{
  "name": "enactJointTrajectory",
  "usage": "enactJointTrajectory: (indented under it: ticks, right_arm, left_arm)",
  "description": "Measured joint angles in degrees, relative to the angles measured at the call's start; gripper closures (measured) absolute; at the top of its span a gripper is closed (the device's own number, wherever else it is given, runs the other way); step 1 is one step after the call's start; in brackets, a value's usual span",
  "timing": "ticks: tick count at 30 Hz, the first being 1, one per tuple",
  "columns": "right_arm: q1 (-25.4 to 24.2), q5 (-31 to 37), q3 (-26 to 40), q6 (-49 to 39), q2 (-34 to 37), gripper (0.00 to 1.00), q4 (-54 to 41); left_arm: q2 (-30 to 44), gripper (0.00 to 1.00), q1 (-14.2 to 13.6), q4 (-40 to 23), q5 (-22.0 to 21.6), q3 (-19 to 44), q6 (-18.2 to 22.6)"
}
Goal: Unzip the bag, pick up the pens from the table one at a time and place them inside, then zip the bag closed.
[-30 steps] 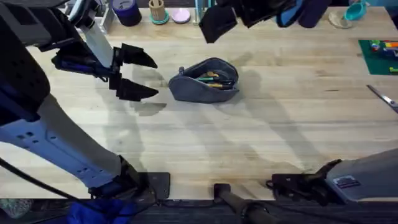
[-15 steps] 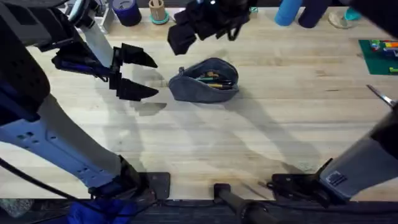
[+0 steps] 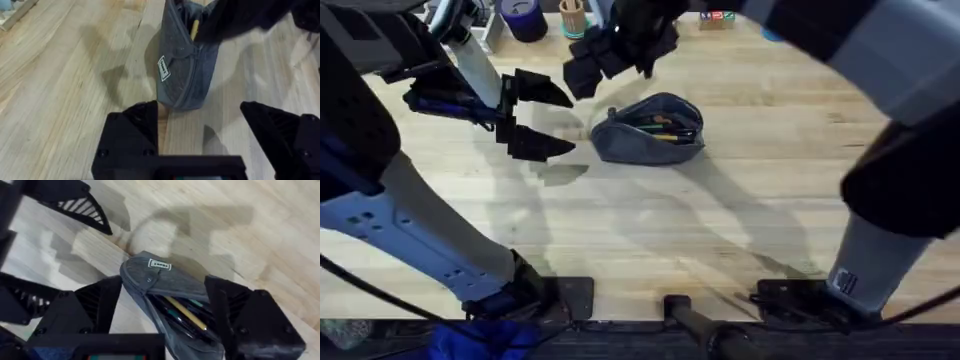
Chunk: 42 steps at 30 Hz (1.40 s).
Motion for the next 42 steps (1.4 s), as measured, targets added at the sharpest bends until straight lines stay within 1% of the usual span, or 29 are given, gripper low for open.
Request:
enactJointTrajectory:
  ticks: [8,19,26,34,42]
  right_arm:
    - [0.62,-0.02,0.00,2.33,4.34,0.006,0.06]
    - [0.82,-1.54,0.02,3.03,4.61,0.005,-1.49]
    - [0.99,-1.79,0.02,3.59,4.61,0.005,0.51]
    - [0.99,-1.79,0.02,4.90,4.74,0.005,0.21]
    - [1.07,-1.79,0.07,6.84,8.07,0.010,0.06]
  left_arm:
    - [0.02,0.007,0.00,0.00,0.35,0.00,0.00]
    - [0.02,0.007,0.00,0.00,0.37,0.00,0.00]
    - [0.00,0.008,0.00,0.00,0.37,0.00,-0.01]
    - [0.02,0.007,0.00,0.00,0.39,0.00,0.00]
    - [0.00,0.007,0.00,0.00,0.39,0.00,0.00]
